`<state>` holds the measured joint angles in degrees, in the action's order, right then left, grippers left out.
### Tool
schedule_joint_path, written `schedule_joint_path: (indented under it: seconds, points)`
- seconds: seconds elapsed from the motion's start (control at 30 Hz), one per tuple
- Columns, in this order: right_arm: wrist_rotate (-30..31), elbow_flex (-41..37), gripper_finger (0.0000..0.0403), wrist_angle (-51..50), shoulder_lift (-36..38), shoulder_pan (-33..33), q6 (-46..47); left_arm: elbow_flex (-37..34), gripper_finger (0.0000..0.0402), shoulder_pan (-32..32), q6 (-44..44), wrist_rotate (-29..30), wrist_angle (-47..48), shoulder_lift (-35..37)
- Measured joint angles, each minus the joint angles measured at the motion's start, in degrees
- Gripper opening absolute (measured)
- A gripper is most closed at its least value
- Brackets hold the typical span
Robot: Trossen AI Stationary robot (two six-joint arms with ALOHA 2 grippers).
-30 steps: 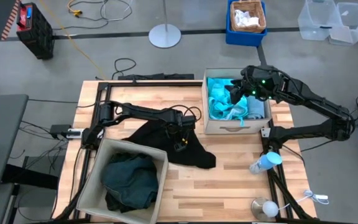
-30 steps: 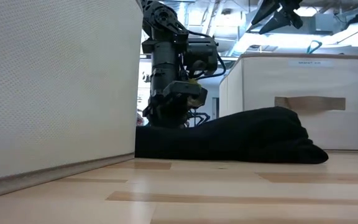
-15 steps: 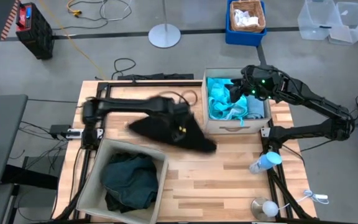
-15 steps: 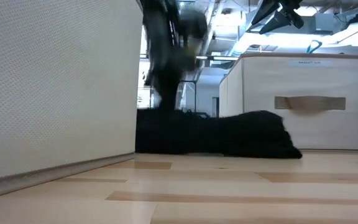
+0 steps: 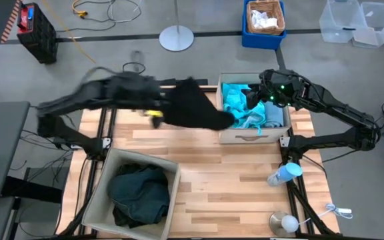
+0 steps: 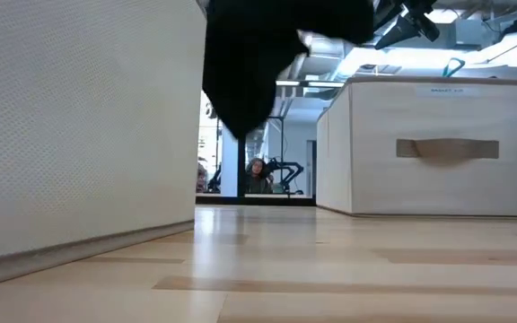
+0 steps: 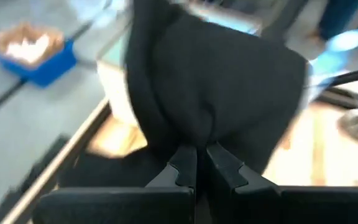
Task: Sort clothes
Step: Put the black shirt into the bottom laundry bin
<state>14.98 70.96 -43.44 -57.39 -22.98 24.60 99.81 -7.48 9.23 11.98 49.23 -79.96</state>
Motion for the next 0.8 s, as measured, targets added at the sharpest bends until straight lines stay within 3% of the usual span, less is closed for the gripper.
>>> schedule_joint_path:
  seconds: [0.2, 0.43, 0.63, 0.8]
  points:
    - [0.0, 0.0, 0.0221, 0.0, 0.0, 0.0, 0.0, 0.2, 0.0004, 4.3, -5.1, -9.9, -0.3, 13.0]
    - [0.0, 0.0, 0.0221, 0.0, 0.0, 0.0, -0.1, 0.2, 0.0003, 12.7, -0.8, -20.9, -1.5, 23.1]
    - [0.0, 0.0, 0.0221, 0.0, -0.1, 0.0, -0.2, 0.3, 0.0003, 19.1, 5.5, -32.8, -3.5, 25.2]
    - [0.0, 0.0, 0.0221, 0.0, -0.1, 0.0, -0.2, 0.3, 0.0003, 22.3, 12.5, -33.4, 7.0, 21.8]
